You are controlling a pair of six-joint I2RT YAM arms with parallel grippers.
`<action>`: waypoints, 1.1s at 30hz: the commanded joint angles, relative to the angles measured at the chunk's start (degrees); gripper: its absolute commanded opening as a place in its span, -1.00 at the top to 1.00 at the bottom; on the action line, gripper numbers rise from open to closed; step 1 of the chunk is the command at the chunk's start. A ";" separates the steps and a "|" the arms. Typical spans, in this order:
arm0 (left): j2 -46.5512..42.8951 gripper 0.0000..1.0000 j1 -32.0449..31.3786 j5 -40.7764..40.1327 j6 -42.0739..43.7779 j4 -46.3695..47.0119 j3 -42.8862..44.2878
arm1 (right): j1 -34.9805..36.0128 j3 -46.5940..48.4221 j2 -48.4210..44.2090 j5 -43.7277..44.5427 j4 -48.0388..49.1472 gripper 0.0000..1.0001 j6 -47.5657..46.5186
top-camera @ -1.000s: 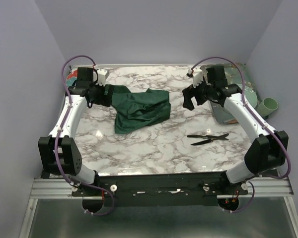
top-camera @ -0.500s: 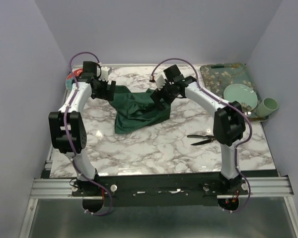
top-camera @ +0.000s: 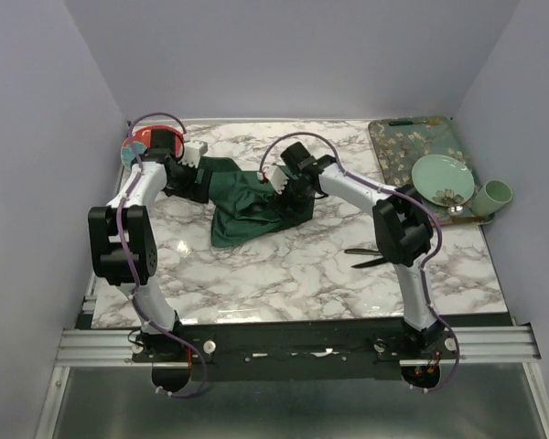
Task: Fold the napkin into a case and place the utensils inside
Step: Pick up the crumpled napkin from the center of the board.
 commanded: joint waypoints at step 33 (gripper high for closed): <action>-35.72 1.00 -20.41 -1.11 52.27 26.24 -47.34 | -13.22 -6.92 -16.49 -11.32 -9.49 -0.82 -5.31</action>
